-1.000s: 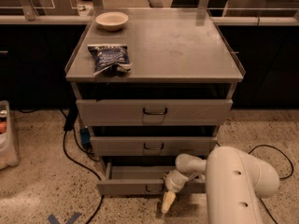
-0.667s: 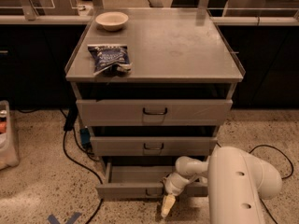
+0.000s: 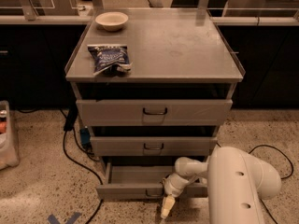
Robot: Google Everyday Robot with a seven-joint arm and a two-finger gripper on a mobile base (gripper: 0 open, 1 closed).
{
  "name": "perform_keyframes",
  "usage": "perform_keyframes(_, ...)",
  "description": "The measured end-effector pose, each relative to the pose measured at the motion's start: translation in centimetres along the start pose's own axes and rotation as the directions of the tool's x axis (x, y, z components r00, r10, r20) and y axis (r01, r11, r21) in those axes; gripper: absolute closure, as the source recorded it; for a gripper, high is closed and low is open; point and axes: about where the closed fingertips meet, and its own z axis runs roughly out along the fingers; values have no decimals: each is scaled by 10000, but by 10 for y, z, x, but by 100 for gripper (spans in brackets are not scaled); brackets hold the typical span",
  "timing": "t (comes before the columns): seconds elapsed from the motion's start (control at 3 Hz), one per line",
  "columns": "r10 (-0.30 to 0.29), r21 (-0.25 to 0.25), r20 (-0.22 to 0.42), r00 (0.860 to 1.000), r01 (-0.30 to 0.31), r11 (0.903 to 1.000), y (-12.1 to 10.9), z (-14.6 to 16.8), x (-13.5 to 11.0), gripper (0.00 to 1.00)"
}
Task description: Open bottom drawer
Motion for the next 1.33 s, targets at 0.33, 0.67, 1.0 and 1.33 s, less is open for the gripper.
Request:
perform_keyframes(0.33, 0, 0, 0, 10000, 0, 10000, 0, -2, -1, 0)
perform_keyframes(0.67, 182, -290, -55, 9998, -183, 9994, 23, 0, 5, 0)
perform_keyframes(1.0, 182, -290, -55, 9998, -183, 9994, 23, 0, 5, 0)
perform_keyframes(1.33, 359, -688, -88, 9993, -364, 9970, 46, 13, 12, 0)
